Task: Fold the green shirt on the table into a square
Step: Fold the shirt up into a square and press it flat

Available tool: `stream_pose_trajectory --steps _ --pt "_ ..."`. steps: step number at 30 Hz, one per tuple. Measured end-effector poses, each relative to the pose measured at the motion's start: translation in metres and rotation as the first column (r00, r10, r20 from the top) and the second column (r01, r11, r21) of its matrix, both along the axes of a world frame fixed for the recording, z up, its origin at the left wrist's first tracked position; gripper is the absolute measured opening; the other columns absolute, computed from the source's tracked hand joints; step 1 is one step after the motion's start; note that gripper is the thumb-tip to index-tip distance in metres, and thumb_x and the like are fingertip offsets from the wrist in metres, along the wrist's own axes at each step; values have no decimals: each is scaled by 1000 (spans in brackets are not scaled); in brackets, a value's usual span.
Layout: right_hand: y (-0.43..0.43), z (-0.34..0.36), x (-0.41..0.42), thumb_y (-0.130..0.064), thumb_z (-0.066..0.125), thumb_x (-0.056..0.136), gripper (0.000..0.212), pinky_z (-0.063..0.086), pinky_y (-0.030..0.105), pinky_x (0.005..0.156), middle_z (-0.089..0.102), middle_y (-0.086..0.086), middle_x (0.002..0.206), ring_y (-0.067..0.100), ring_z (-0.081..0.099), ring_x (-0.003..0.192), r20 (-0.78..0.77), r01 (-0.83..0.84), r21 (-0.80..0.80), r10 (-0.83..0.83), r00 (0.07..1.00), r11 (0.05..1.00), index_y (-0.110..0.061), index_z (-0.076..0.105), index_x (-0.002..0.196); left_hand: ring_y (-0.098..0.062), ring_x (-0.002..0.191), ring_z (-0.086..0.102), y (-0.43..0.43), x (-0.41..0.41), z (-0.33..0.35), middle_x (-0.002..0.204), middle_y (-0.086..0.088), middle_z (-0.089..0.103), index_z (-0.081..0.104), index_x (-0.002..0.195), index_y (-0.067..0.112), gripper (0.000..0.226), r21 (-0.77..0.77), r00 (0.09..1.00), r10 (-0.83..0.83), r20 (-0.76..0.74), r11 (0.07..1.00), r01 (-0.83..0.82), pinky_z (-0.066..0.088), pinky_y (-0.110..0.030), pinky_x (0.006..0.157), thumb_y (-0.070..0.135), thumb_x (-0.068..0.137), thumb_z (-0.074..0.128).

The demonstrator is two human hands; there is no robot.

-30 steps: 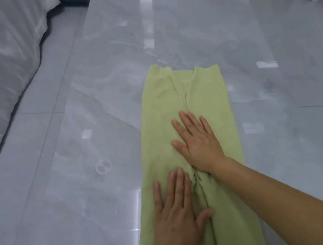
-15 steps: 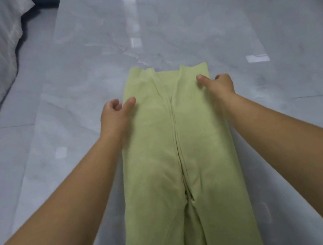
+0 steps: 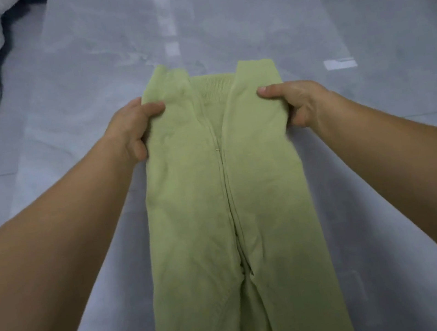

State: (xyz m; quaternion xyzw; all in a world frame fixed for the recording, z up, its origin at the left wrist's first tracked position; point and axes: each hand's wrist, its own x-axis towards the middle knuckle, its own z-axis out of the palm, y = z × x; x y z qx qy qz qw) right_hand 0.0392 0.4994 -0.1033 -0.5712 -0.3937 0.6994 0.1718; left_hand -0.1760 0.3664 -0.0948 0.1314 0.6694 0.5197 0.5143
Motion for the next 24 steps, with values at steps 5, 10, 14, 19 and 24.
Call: stream_pose_trajectory --steps 5,10,14,19,24 --pt "-11 16 7 -3 59 85 6 58 29 55 70 1 57 14 67 58 -140 63 65 -54 989 996 -6 61 81 -13 75 62 -9 4 27 86 -1 63 53 86 19 19 109 999 10 -40 994 -6 56 -23 59 2 91 47" --pt "-25 38 10 1 57 86 9 57 27 54 72 3 63 16 69 62 -206 14 58 -1 979 998 -4 62 91 -11 63 69 -19 11 49 64 2 72 59 89 7 5 122 999 -31 35 992 27 56 -22 56 4 88 56" --pt "-33 63 20 2 58 84 14 57 24 59 73 1 76 14 70 70 -221 -27 130 55 974 991 -6 63 94 -10 64 69 -28 13 64 65 3 72 63 89 7 4 110 1000 -10 20 994 8 57 -22 59 9 85 62" --pt "-45 82 41 0 59 84 19 58 26 74 71 1 91 14 69 83 -193 -128 222 173 966 967 -8 64 100 -14 82 68 -48 9 81 96 -4 69 61 99 9 13 124 997 -78 -22 989 81 56 -24 63 8 86 59" --pt "-80 96 61 2 59 82 16 56 25 76 73 -3 79 13 68 79 -170 -137 270 187 968 953 -9 65 93 -11 74 68 -81 26 101 81 1 71 60 94 11 13 161 990 -107 -87 980 120 57 -21 66 1 85 58"
